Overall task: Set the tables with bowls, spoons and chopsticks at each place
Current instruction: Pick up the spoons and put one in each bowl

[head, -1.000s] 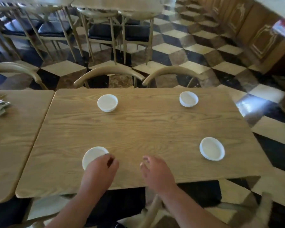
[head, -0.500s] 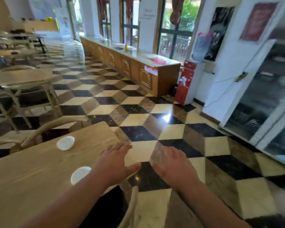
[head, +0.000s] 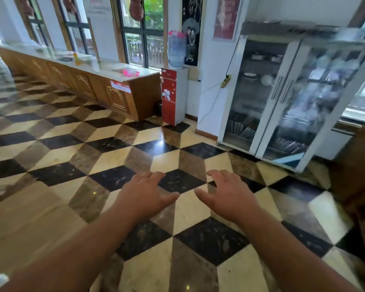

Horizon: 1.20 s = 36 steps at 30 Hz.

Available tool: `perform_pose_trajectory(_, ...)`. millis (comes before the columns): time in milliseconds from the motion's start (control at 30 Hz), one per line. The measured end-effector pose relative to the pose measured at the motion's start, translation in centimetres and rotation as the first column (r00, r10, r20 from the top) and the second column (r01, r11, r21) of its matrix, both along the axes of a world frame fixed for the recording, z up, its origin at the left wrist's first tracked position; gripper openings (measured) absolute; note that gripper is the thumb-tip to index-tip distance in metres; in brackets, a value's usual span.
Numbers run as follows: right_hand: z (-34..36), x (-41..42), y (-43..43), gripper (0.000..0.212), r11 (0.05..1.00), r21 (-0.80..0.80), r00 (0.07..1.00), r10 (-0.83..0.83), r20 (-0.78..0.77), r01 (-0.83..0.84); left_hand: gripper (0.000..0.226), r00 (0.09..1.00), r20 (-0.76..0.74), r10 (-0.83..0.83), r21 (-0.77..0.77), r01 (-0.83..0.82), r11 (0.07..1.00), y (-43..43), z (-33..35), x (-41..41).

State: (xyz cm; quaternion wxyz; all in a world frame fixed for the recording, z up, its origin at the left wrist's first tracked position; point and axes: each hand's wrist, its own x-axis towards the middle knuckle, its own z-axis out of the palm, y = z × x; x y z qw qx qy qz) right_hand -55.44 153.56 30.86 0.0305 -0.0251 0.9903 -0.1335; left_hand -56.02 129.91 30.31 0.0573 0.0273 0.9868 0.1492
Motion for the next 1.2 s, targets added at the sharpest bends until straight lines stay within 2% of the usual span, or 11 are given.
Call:
perform_pose_trajectory(267,-5.1,-13.9,-1.3,0.085,0.996,0.084,0.991,0.003,0.132,-0.015,0.088,0.993,0.119,0.008,0.073,-0.017,0.997,-1.6,-7.8,-14.0)
perform_pose_trajectory(433,-7.0,-24.8,-3.9,0.081,0.989,0.139,0.965,0.012,0.260,-0.050,0.085,0.971,0.239,0.016,0.075,-0.035,0.997,-5.7,-9.4,-23.7)
perform_pose_trajectory(533,-6.8,-30.6,-5.4,0.074,0.989,0.125,0.965,0.048,0.258,-0.083,0.086,0.974,0.223,0.037,0.051,-0.050,0.997,-8.4,-8.8,-29.4)
perform_pose_trajectory(733,-4.6,-41.4,-9.0,0.052,0.988,0.048,0.976,0.139,0.165,-0.149,0.073,0.985,0.157,0.074,0.050,-0.082,0.995,-11.8,-5.9,-39.3)
perform_pose_trajectory(833,-3.9,-47.9,-12.2,0.052,0.977,0.048,0.971,0.201,0.129,-0.209,0.066,0.981,0.143,0.132,0.046,-0.140,0.989,-14.4,-5.3,-44.0)
perform_pose_trajectory(933,-4.0,-54.5,-16.6,0.056,0.946,0.052,0.942,0.312,0.121,-0.320,0.070,0.966,0.136,0.220,0.045,-0.228,0.973,-17.9,-5.2,-48.6)
perform_pose_trajectory(1100,-5.5,-65.6,-25.4,0.055,0.862,-0.015,0.847,0.502,0.173,-0.507,0.067,0.874,0.177,0.452,0.012,-0.462,0.887,-24.9,-5.9,-54.6)
perform_pose_trajectory(1200,-5.9,-71.7,-31.8,0.056,0.773,-0.023,0.755,0.625,0.199,-0.634,0.067,0.815,0.207,0.542,-0.044,-0.546,0.837,-29.8,-5.0,-56.6)
